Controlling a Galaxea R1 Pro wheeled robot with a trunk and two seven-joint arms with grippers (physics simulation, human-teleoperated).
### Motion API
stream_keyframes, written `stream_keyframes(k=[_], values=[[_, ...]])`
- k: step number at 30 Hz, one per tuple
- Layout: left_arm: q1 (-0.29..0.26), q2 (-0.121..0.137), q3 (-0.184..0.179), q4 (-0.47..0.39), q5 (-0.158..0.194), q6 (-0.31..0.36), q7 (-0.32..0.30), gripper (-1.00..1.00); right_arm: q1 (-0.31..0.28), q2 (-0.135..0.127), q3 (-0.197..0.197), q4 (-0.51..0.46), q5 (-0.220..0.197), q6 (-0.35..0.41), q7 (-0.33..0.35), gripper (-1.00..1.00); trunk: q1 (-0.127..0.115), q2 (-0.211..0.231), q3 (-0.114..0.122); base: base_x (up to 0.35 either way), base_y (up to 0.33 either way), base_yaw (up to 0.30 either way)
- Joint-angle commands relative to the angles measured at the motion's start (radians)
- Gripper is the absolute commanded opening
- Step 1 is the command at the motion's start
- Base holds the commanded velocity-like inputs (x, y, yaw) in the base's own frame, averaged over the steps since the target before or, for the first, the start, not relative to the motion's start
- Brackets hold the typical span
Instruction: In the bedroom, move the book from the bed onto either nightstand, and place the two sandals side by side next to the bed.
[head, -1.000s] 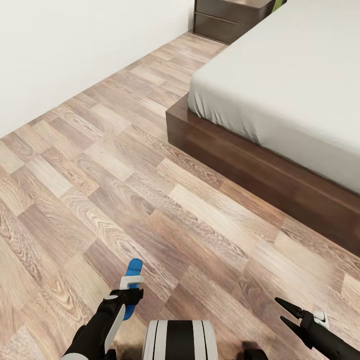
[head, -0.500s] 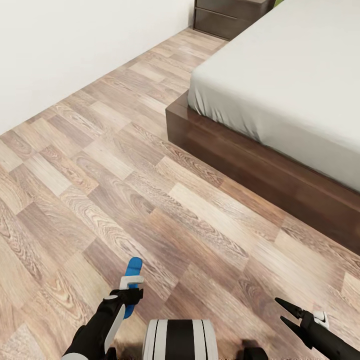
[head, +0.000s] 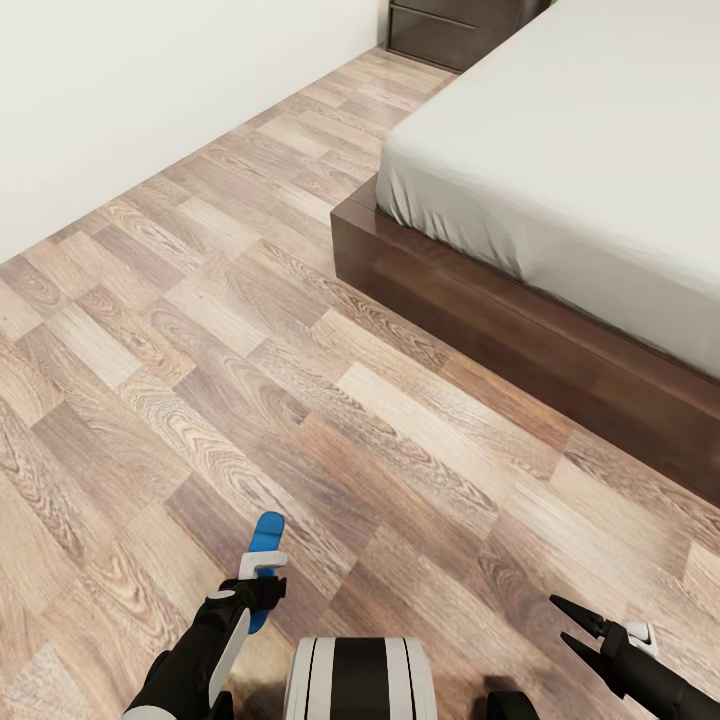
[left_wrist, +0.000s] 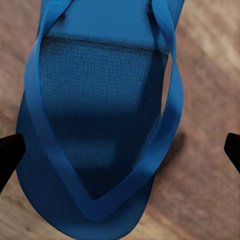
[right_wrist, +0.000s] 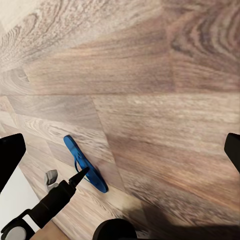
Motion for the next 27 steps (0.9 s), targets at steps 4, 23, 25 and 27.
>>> stream_keyframes(k=[4, 23, 25, 27], values=[[0.000, -0.001, 0.002, -0.002, 0.000, 0.005, 0.002, 1.00, 0.000, 0.000, -0.001, 0.000, -0.002, 0.006, 0.001, 1.00, 0.000, 0.000, -0.001, 0.000, 0.000, 0.000], [0.000, -0.001, 0.002, -0.002, 0.001, 0.005, 0.001, 1.00, 0.000, 0.000, -0.001, 0.000, -0.002, 0.006, 0.001, 1.00, 0.002, -0.001, -0.020, 0.000, 0.000, 0.000], [0.000, -0.001, 0.002, -0.002, 0.001, 0.005, 0.001, 1.00, 0.000, 0.000, -0.001, 0.000, -0.002, 0.006, 0.001, 1.00, 0.002, -0.001, -0.020, 0.000, 0.000, 0.000], [0.000, -0.001, 0.002, -0.002, 0.001, 0.005, 0.001, 1.00, 0.000, 0.000, -0.001, 0.000, -0.002, 0.006, 0.001, 1.00, 0.002, -0.001, -0.020, 0.000, 0.000, 0.000]])
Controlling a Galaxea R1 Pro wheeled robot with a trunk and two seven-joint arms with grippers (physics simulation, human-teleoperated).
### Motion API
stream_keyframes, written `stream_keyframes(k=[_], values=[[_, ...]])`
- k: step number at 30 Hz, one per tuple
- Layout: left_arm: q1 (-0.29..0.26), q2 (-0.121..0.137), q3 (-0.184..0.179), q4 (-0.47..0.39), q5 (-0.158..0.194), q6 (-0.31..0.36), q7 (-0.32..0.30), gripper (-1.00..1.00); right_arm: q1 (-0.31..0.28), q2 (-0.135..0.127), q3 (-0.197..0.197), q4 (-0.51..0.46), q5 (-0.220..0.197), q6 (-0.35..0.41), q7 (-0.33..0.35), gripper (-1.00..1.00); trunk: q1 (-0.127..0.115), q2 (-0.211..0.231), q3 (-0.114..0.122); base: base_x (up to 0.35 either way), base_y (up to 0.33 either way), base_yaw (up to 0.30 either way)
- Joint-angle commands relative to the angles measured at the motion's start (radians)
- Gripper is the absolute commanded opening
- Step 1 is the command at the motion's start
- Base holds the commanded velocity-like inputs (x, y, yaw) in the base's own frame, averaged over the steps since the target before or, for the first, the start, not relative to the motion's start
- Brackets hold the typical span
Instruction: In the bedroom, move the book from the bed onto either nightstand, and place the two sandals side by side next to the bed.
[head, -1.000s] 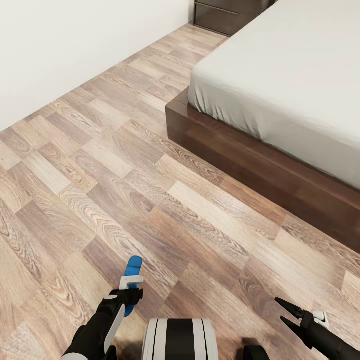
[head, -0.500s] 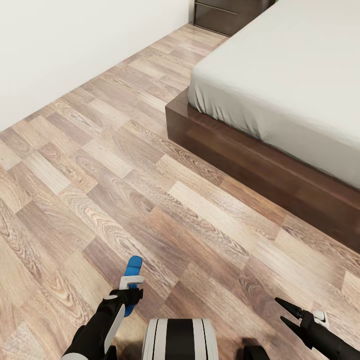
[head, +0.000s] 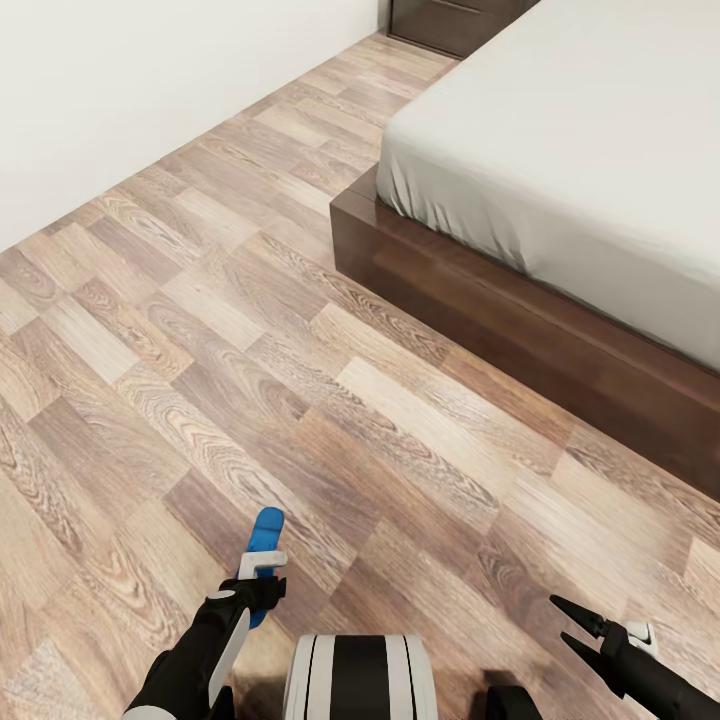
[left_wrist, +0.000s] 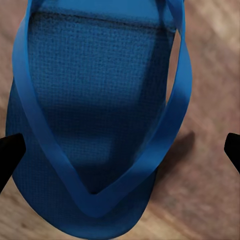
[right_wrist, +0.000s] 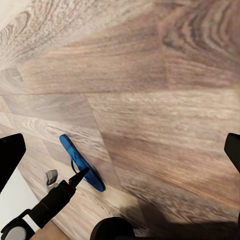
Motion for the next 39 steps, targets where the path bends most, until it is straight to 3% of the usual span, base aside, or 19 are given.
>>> stream_keyframes(k=[1, 12, 13, 34, 39], values=[[0.000, -0.001, 0.002, -0.002, 0.000, 0.005, 0.001, 1.00, 0.000, 0.000, -0.001, 0.000, -0.002, 0.006, 0.001, 1.00, 0.000, 0.000, -0.001, 0.000, 0.000, 0.000], [0.000, -0.001, 0.002, -0.002, -0.001, 0.005, 0.002, 1.00, 0.000, 0.000, -0.001, 0.000, -0.002, 0.006, 0.001, 1.00, 0.000, 0.000, -0.001, 0.000, 0.000, 0.000], [0.000, -0.001, 0.002, -0.002, -0.001, 0.005, 0.002, -1.00, 0.000, 0.000, -0.001, 0.000, -0.002, 0.006, 0.001, 1.00, 0.000, 0.000, -0.001, 0.000, 0.000, 0.000], [0.000, -0.001, 0.004, 0.000, 0.000, 0.005, 0.008, -1.00, 0.000, 0.000, -0.001, 0.000, -0.002, 0.006, 0.002, 1.00, 0.000, 0.000, -0.001, 0.000, 0.000, 0.000], [0.000, -0.001, 0.004, 0.000, 0.000, 0.007, 0.008, -1.00, 0.000, 0.000, -0.002, 0.000, -0.002, 0.006, 0.003, 1.00, -0.002, 0.001, 0.019, 0.000, 0.000, 0.000]])
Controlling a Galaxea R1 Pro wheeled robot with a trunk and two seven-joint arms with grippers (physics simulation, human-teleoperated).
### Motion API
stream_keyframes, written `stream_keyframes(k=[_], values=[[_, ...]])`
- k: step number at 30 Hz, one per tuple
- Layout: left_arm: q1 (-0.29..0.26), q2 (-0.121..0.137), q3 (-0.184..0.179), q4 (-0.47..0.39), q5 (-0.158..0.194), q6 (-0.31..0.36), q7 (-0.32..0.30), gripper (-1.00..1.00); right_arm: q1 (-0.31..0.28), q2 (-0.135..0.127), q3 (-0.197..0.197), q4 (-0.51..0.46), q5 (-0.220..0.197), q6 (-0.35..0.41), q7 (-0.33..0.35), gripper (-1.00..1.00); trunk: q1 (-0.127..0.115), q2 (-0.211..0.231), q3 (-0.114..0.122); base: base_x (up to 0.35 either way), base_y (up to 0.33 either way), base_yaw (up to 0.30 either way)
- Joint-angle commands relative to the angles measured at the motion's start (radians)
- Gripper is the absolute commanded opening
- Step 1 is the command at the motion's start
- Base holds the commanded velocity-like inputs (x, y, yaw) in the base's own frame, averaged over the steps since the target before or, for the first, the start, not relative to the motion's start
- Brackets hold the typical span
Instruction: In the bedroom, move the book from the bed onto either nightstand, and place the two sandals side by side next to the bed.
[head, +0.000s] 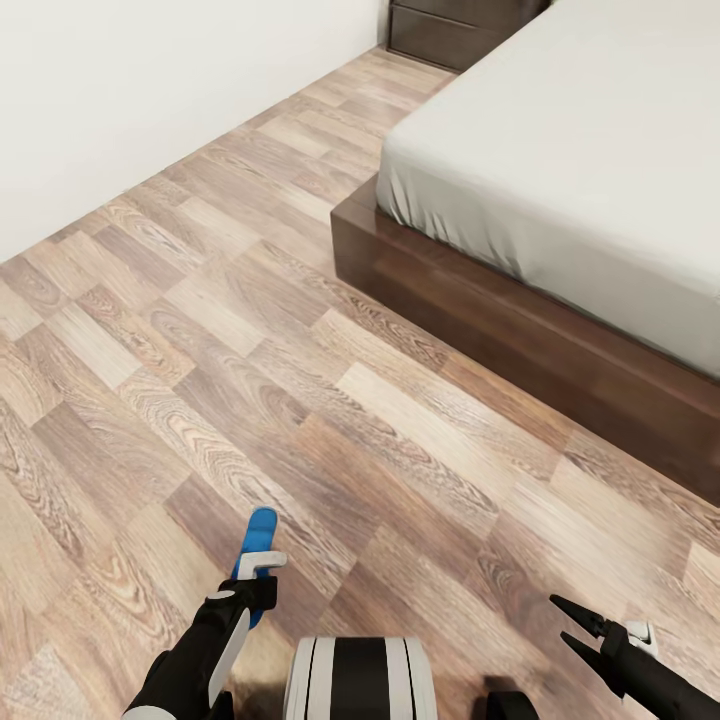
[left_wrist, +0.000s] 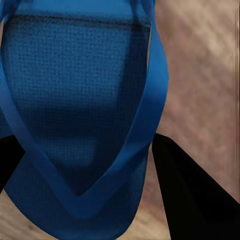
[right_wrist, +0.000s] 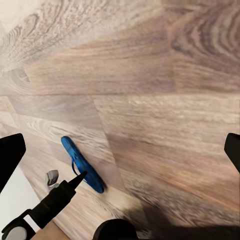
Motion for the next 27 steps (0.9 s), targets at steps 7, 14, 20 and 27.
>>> stream_keyframes(k=[7, 14, 20, 27], values=[[0.000, -0.001, 0.002, -0.003, -0.002, 0.006, 0.000, -1.00, 0.000, 0.000, -0.001, 0.000, -0.002, 0.006, 0.001, 1.00, -0.003, 0.001, 0.023, 0.000, 0.000, 0.000], [0.000, -0.001, 0.002, -0.003, -0.002, 0.006, 0.000, -1.00, 0.000, 0.000, -0.001, 0.000, -0.001, 0.006, 0.001, 1.00, -0.005, 0.002, 0.042, 0.000, 0.000, 0.000], [0.000, -0.001, 0.002, -0.004, -0.001, 0.006, 0.000, -1.00, 0.000, 0.000, -0.002, -0.001, -0.001, 0.005, 0.001, 1.00, -0.008, 0.004, 0.065, 0.000, 0.000, 0.000], [0.000, 0.000, 0.003, -0.003, 0.000, 0.006, -0.001, -1.00, 0.000, -0.006, -0.004, -0.002, -0.001, 0.000, 0.002, 1.00, -0.011, 0.005, 0.092, 0.000, 0.000, 0.000]])
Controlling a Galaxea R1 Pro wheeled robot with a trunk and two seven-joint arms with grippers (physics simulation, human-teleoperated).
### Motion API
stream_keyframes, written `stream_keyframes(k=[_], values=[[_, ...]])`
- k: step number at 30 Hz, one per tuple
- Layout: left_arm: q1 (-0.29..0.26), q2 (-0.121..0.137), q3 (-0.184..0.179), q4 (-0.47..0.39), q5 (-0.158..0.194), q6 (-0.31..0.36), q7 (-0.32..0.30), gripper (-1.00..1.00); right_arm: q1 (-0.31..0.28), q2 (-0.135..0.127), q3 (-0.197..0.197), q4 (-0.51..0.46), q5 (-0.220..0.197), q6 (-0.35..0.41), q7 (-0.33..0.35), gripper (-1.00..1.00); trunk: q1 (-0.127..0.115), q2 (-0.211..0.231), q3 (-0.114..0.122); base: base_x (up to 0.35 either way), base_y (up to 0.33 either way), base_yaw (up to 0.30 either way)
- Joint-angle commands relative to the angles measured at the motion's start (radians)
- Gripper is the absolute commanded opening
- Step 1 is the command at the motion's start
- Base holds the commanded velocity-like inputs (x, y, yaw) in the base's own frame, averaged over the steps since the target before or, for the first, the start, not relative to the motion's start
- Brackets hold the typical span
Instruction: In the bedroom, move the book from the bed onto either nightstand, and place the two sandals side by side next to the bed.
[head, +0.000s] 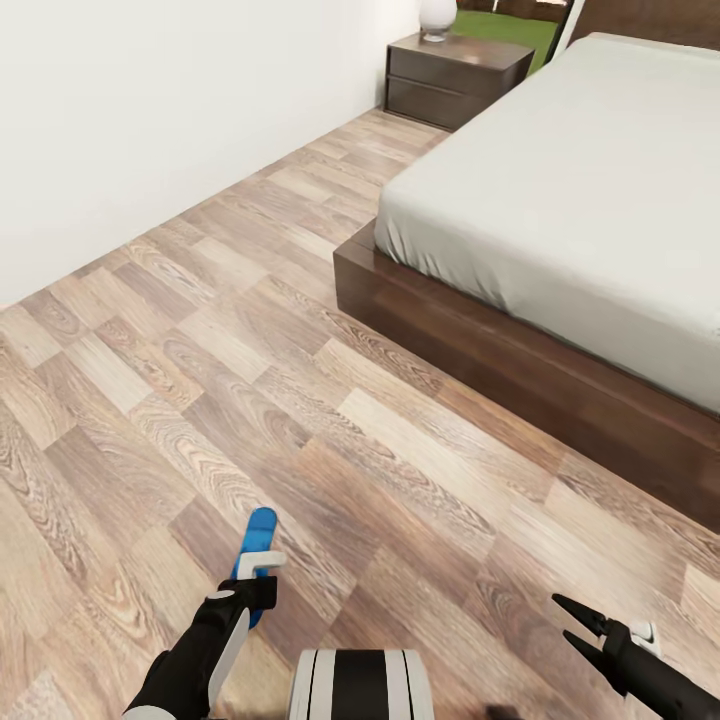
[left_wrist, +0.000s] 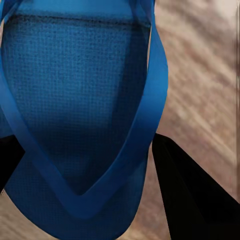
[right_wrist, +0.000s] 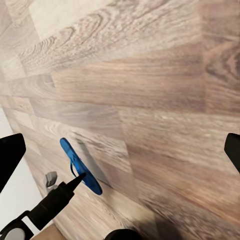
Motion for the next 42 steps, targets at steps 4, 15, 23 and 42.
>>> stream_keyframes(k=[4, 15, 23, 42], values=[[0.000, 0.000, 0.002, -0.002, -0.001, 0.006, -0.001, -1.00, 0.000, -0.002, -0.002, -0.001, -0.002, 0.006, 0.001, 1.00, -0.002, 0.001, 0.015, 0.000, 0.000, 0.000], [0.000, 0.002, 0.004, -0.004, 0.000, 0.006, 0.000, -1.00, 0.000, -0.002, -0.003, -0.001, -0.002, 0.007, 0.001, 1.00, -0.007, 0.003, 0.058, 0.000, 0.000, 0.000], [0.000, 0.003, 0.004, -0.005, 0.000, 0.006, -0.001, -1.00, 0.000, -0.002, -0.002, 0.003, -0.001, 0.003, -0.004, 1.00, -0.010, 0.005, 0.088, 0.000, 0.000, 0.000], [0.000, 0.003, 0.005, -0.005, 0.002, 0.008, -0.001, -1.00, 0.000, -0.002, -0.002, 0.003, -0.001, 0.003, -0.002, 1.00, -0.019, 0.010, 0.162, 0.000, 0.000, 0.000]])
